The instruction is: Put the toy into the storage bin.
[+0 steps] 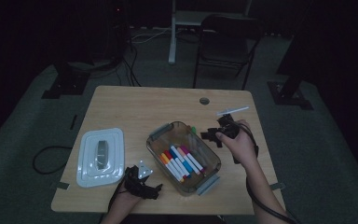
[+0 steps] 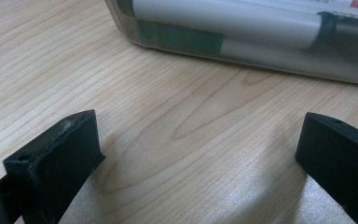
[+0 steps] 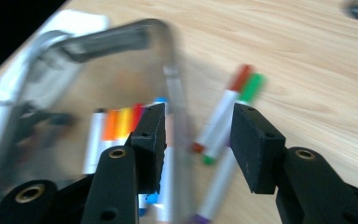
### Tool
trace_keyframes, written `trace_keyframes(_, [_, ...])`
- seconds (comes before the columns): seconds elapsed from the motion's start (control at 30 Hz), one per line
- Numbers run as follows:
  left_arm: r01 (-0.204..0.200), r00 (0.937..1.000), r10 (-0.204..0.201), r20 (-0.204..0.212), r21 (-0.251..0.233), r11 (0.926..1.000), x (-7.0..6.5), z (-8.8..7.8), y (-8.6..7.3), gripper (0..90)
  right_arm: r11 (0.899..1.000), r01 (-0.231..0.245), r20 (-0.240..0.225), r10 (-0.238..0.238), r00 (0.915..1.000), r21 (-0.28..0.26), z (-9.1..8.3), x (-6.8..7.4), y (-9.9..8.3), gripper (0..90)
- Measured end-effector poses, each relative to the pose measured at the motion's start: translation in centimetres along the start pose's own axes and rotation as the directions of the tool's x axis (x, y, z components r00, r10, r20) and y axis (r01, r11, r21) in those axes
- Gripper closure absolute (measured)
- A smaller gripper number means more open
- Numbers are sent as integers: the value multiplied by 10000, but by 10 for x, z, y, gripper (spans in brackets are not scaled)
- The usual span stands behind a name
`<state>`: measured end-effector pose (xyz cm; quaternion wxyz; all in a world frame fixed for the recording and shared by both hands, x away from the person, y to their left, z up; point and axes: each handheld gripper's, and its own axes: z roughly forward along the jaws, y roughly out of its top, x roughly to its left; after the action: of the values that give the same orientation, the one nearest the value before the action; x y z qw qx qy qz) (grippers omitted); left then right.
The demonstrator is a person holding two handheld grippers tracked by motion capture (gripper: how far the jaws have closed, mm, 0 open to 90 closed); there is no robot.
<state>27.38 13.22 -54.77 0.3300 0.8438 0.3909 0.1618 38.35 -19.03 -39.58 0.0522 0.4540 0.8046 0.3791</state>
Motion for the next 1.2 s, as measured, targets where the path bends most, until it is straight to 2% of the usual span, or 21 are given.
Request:
trace_keyframes(0.03, [0, 10000, 0, 0, -2, 10000, 0, 0, 0, 5, 9999, -126, 189, 125, 9997, 44, 0, -7, -2, 552])
trace_keyframes(0.07, [0, 10000, 0, 0, -2, 10000, 0, 0, 0, 5, 9999, -126, 189, 125, 9997, 44, 0, -7, -2, 552])
trace_keyframes(0.1, [-1, 10000, 1, 0, 3, 10000, 0, 0, 0, 5, 9990, -454, 427, 456, 9980, -48, 3, -21, -8, 546])
trace_keyframes(0.17, [-10, 10000, 10, 11, 24, 10000, 0, 0, 0, 5, 9979, -655, 671, 652, 9956, 13, 11, -33, -15, 539])
trace_keyframes(0.23, [-13, 10000, 13, 10, 25, 10000, 0, 0, 0, 5, 9980, -633, 834, 628, 9945, 41, 22, -43, -23, 526])
trace_keyframes(0.3, [-14, 10000, 14, 11, 25, 10000, 0, 0, 0, 5, 9956, -881, 719, 857, 9937, 319, 35, -50, -32, 527])
trace_keyframes(0.33, [-14, 10000, 14, 11, 25, 10000, 0, 0, 0, 5, 9956, -881, 719, 857, 9937, 319, 35, -50, -32, 527])
trace_keyframes(0.37, [-15, 10000, 15, 11, 28, 10000, 0, 0, 0, 5, 9923, -1106, 541, 1076, 9927, 562, 50, -53, -40, 532])
trace_keyframes(0.43, [-14, 10000, 14, 8, 23, 10000, 0, 0, 0, 5, 9893, -1198, 480, 1161, 9921, 835, 63, -55, -47, 534])
trace_keyframes(0.47, [-14, 10000, 14, 8, 23, 10000, 0, 0, 0, 5, 9893, -1198, 480, 1161, 9921, 835, 63, -55, -47, 534])
trace_keyframes(0.5, [-12, 10000, 12, 7, 14, 10000, 0, 0, 0, 5, 9859, -1307, 324, 1280, 9912, 1041, 75, -56, -52, 533])
trace_keyframes(0.63, [-15, 10000, 14, 11, 26, 10000, 0, 0, 0, 5, 9840, -1113, 389, 1069, 9935, 1393, 92, -54, -57, 532])
trace_keyframes(0.7, [-15, 10000, 15, 10, 27, 10000, 0, 0, 0, 5, 9812, -1095, 432, 1039, 9936, 1589, 97, -53, -58, 524])
trace_keyframes(0.87, [-14, 10000, 14, 11, 25, 10000, 0, 0, 0, 5, 9812, -1166, 380, 1121, 9930, 1535, 100, -52, -58, 528])
trace_keyframes(0.93, [-13, 10000, 13, 12, 28, 10000, 0, 0, 0, 5, 9796, -886, 594, 791, 9951, 1803, 103, -51, -58, 537])
trace_keyframes(1.0, [-15, 10000, 15, 7, 23, 10000, 0, 0, 0, 5, 9794, -968, 429, 905, 9950, 1773, 104, -50, -58, 568])
trace_keyframes(1.07, [-14, 10000, 14, 8, 22, 10000, 0, 0, 0, 5, 9789, -887, 775, 754, 9941, 1844, 103, -51, -58, 623])
trace_keyframes(1.1, [-14, 10000, 14, 8, 22, 10000, 0, 0, 0, 5, 9789, -887, 775, 754, 9941, 1844, 103, -51, -58, 623])
trace_keyframes(1.13, [-16, 10000, 16, 12, 28, 10000, 0, 0, 0, 5, 9746, -1107, 1121, 900, 9896, 1946, 100, -53, -58, 713])
trace_keyframes(1.17, [-14, 10000, 14, 8, 25, 10000, 0, 0, 0, 5, 9742, -1108, 1357, 848, 9871, 1968, 99, -54, -59, 759])
trace_keyframes(1.2, [-17, 10000, 17, 12, 29, 10000, 0, 0, 0, 5, 9725, -1194, 1579, 883, 9835, 2002, 97, -55, -59, 761])
